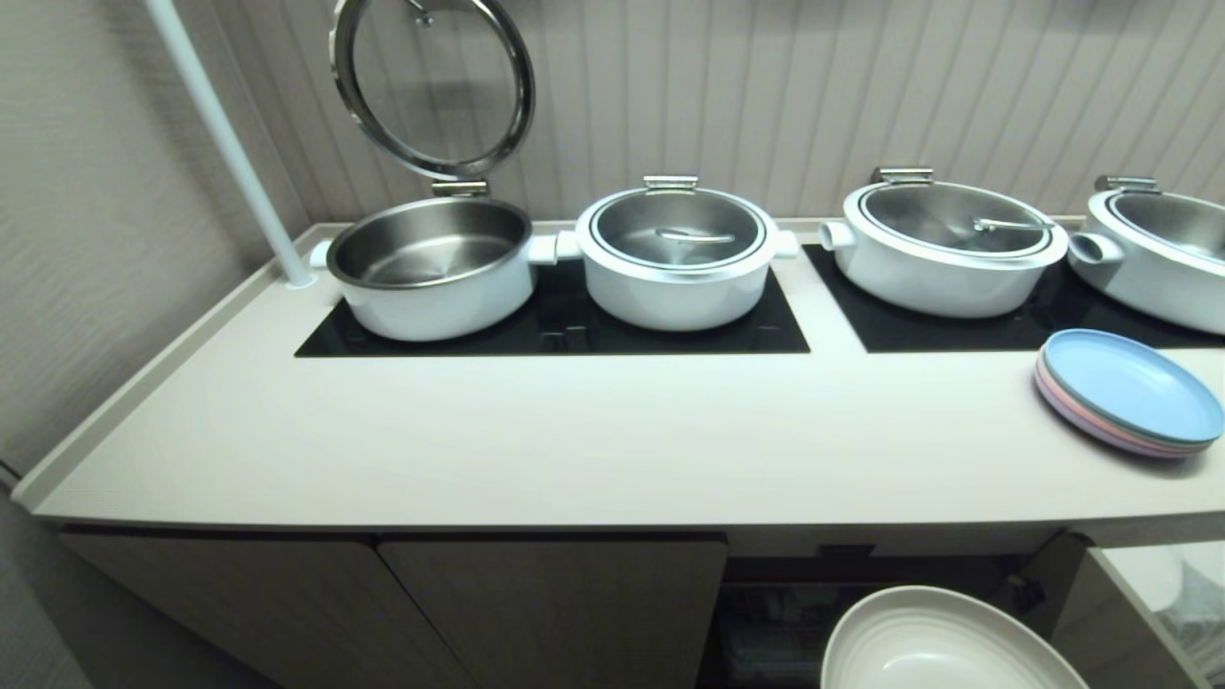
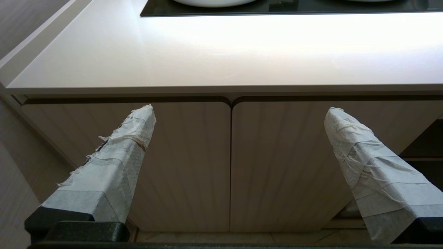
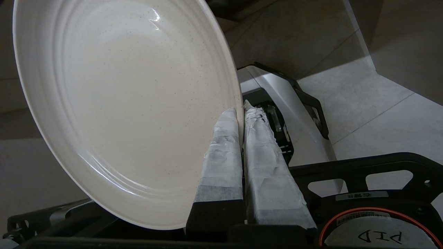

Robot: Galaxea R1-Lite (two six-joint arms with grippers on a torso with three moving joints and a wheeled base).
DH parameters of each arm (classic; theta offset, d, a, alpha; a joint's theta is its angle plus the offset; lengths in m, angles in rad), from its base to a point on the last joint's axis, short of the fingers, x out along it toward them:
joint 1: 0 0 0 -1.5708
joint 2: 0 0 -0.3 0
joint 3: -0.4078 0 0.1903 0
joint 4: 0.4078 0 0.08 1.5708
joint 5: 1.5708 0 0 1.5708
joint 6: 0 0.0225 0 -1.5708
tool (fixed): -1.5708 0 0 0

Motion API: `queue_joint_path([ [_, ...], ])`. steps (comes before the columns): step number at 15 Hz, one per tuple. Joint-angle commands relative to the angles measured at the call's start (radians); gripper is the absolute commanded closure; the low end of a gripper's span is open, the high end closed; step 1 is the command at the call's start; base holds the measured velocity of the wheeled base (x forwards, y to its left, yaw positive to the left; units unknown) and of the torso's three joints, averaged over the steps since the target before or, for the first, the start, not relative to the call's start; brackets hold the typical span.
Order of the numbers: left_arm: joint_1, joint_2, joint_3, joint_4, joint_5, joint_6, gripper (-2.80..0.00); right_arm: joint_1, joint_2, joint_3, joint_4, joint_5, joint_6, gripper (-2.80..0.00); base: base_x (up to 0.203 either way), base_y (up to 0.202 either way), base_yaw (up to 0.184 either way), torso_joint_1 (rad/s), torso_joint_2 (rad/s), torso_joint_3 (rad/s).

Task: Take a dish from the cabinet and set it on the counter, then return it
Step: Put it back into the cabinet

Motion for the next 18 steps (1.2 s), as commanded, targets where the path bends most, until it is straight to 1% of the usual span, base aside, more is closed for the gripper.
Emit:
queue_joint_path([
  [1, 0.000, 0.000, 0.000, 0.000, -0.001, 0.000, -2.80, 0.001, 0.003, 0.000, 0.000, 0.000, 0.005, 0.00, 0.000, 0.000, 0.000, 0.000, 0.00, 0.000],
  [12, 0.000, 0.000, 0.000, 0.000, 0.000, 0.000, -2.80, 0.001, 0.000, 0.001, 0.003, -0.002, 0.008, 0.00, 0.000, 0.000, 0.000, -0.005, 0.00, 0.005],
  [18, 0.000, 0.000, 0.000, 0.000, -0.001, 0.000, -2.80, 0.001, 0.006, 0.000, 0.001, 0.000, 0.008, 0.00, 0.000, 0.000, 0.000, -0.113, 0.24, 0.125],
])
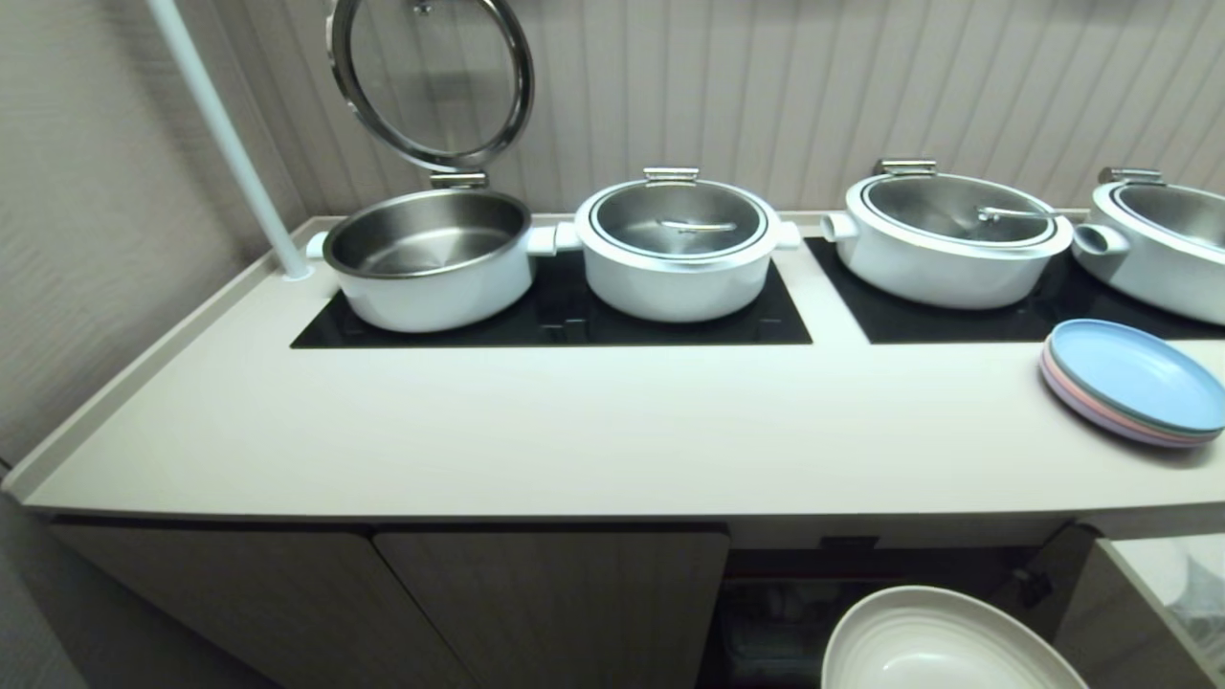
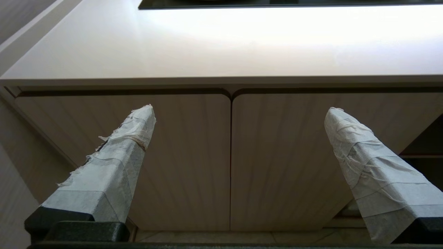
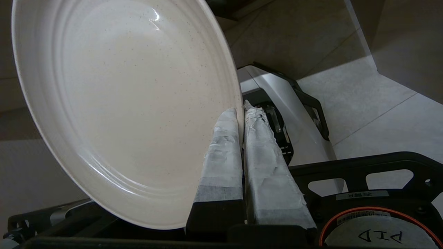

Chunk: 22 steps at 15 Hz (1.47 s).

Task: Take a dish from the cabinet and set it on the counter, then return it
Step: Put it back into the cabinet

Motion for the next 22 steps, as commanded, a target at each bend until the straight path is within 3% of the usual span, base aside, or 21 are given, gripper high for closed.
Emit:
queue_joint_path([
  [1, 0.000, 0.000, 0.000, 0.000, -0.001, 0.000, -2.80, 0.000, 0.004, 0.000, 0.001, 0.000, 0.006, 0.00, 0.000, 0.000, 0.000, -0.137, 0.31, 0.159],
  [4, 0.000, 0.000, 0.000, 0.000, -0.001, 0.000, -2.80, 0.000, 0.005, -0.001, -0.002, 0.000, 0.049, 0.00, 0.000, 0.000, 0.000, -0.141, 0.30, 0.155],
  [22, 0.000, 0.000, 0.000, 0.000, -0.001, 0.000, -2.80, 0.028, 0.004, 0.000, 0.001, -0.005, 0.049, 0.00, 0.000, 0.000, 0.000, -0.157, 0.34, 0.177],
])
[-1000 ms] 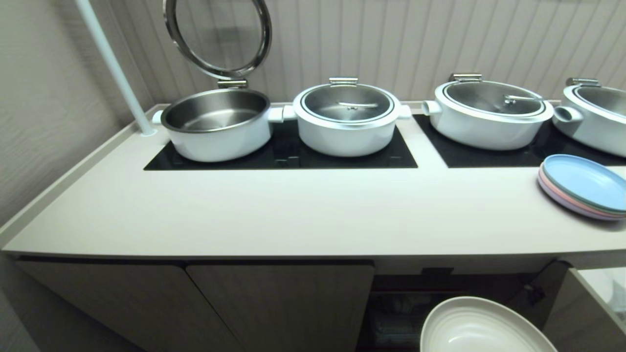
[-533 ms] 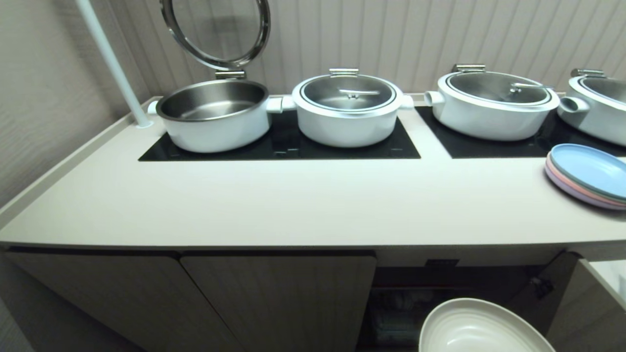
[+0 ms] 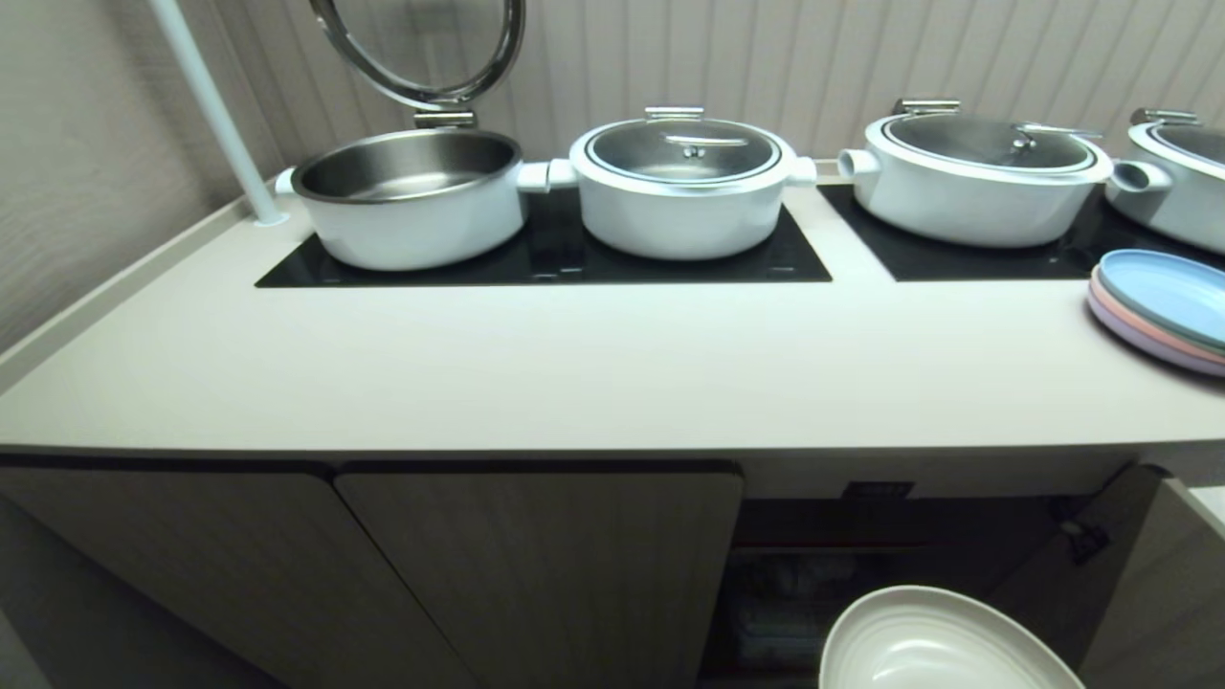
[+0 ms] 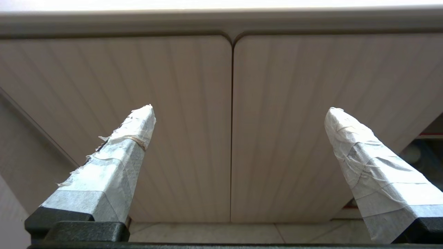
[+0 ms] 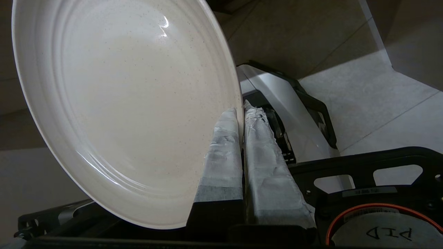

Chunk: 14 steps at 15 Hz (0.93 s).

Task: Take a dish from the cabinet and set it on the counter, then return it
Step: Put it back into the cabinet

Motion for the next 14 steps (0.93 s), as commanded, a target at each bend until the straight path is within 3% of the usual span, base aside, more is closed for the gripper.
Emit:
queue_joint_path([
  [1, 0.000, 0.000, 0.000, 0.000, 0.000, 0.000, -2.80, 0.003, 0.000, 0.001, 0.002, -0.001, 0.006, 0.00, 0.000, 0.000, 0.000, -0.236, 0.51, 0.280],
  [14, 0.000, 0.000, 0.000, 0.000, 0.000, 0.000, -2.80, 0.004, 0.000, 0.000, 0.002, -0.004, 0.011, 0.00, 0.000, 0.000, 0.000, -0.234, 0.53, 0.289],
])
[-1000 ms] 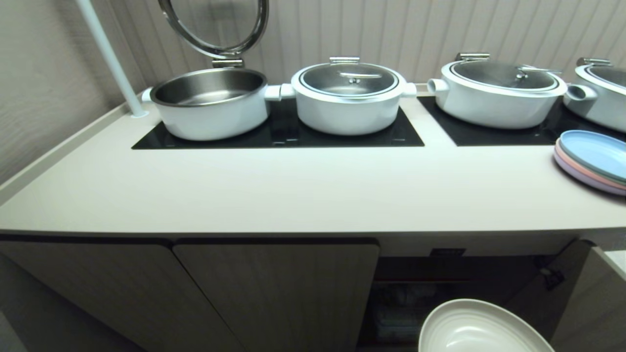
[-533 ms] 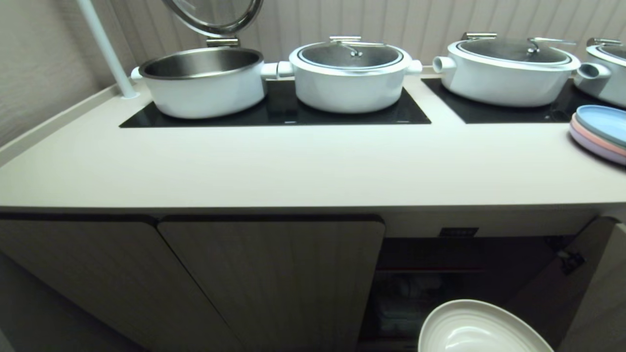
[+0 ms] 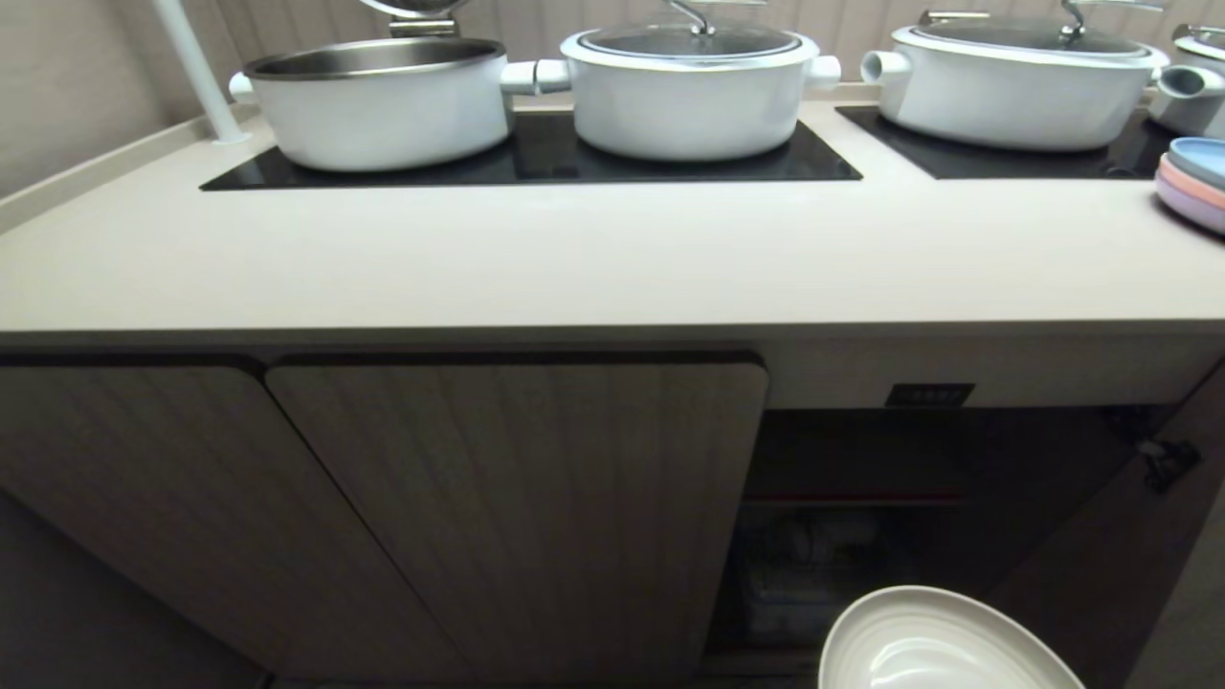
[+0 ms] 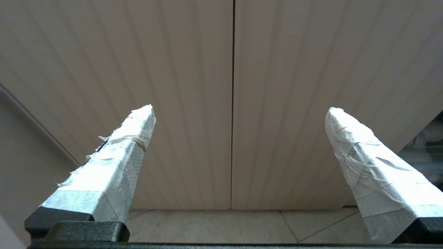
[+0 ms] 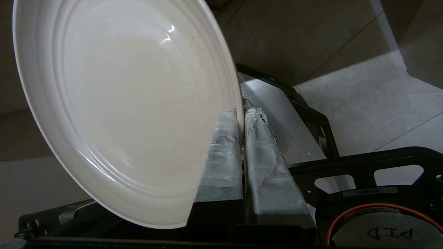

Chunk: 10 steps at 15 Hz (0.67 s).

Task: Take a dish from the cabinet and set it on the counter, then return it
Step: Put it back into the cabinet

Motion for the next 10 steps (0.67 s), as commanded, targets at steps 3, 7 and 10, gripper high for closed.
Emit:
queue_joint_path([
  [3, 0.000, 0.000, 0.000, 0.000, 0.001, 0.000, -2.80, 0.000, 0.005, 0.001, 0.000, 0.000, 0.004, 0.00, 0.000, 0.000, 0.000, -0.202, 0.50, 0.284],
  [7, 0.000, 0.000, 0.000, 0.000, -0.001, 0.000, -2.80, 0.000, 0.007, 0.002, 0.000, 0.000, 0.006, 0.00, 0.000, 0.000, 0.000, -0.183, 0.47, 0.289],
  [10, 0.000, 0.000, 0.000, 0.000, -0.001, 0.000, -2.80, 0.002, 0.007, 0.002, 0.000, 0.000, 0.006, 0.00, 0.000, 0.000, 0.000, -0.164, 0.47, 0.294],
])
